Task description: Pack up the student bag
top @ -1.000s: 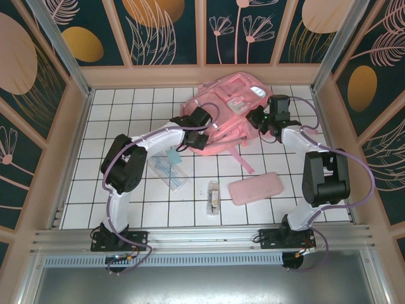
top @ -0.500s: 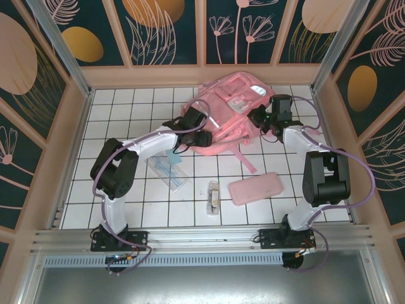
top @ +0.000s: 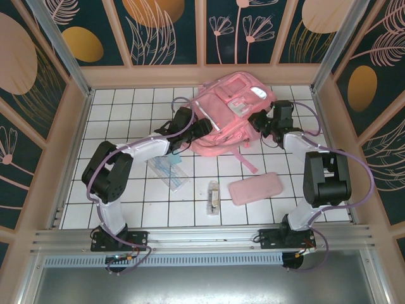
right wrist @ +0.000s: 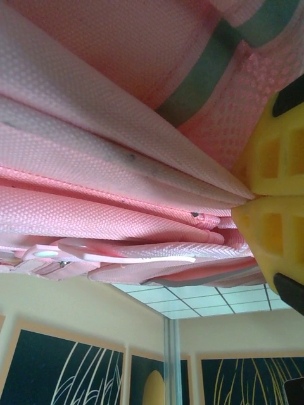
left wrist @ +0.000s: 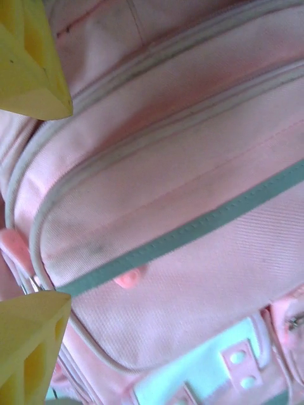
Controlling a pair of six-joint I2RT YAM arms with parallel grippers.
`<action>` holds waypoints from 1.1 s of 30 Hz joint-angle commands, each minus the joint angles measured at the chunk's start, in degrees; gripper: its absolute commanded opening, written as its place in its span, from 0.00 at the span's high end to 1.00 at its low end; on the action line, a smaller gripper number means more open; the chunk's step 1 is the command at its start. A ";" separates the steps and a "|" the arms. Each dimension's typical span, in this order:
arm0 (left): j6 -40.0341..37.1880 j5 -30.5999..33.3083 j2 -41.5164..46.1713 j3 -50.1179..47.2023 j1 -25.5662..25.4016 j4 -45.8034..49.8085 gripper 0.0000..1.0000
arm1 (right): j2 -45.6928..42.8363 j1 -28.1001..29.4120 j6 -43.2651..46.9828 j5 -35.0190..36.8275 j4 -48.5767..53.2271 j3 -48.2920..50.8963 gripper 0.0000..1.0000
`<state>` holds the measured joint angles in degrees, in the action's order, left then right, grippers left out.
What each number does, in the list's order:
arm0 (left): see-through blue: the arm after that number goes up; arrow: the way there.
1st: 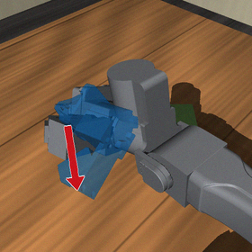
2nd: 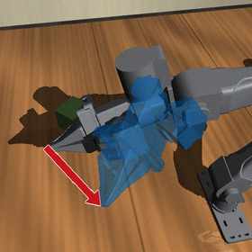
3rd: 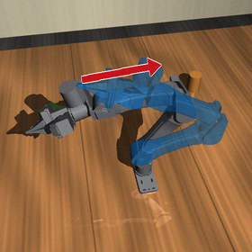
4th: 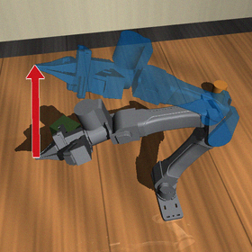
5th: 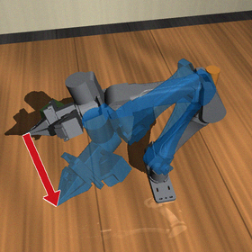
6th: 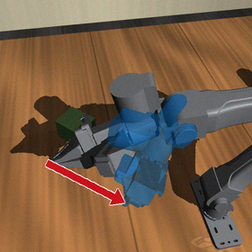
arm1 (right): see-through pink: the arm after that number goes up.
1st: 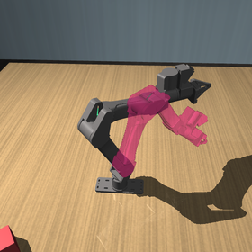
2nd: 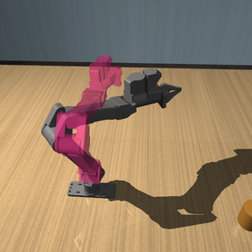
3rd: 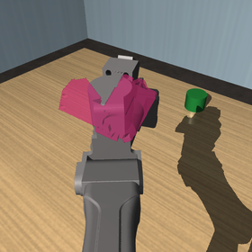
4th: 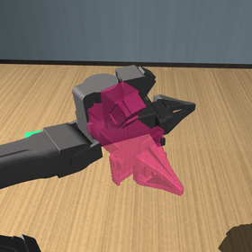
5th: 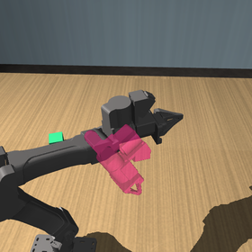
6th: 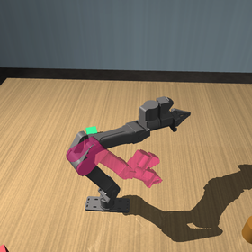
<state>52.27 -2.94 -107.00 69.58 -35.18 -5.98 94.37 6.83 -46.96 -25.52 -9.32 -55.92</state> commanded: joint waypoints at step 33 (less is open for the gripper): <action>3.73 -0.83 -0.39 7.67 1.32 -5.23 1.00 | -1.63 -0.72 4.92 -1.44 -3.83 3.32 1.00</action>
<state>57.25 -4.43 -115.22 76.69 -34.41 -6.20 94.00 6.28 -46.33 -25.78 -13.06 -52.66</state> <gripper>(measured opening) 0.066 0.048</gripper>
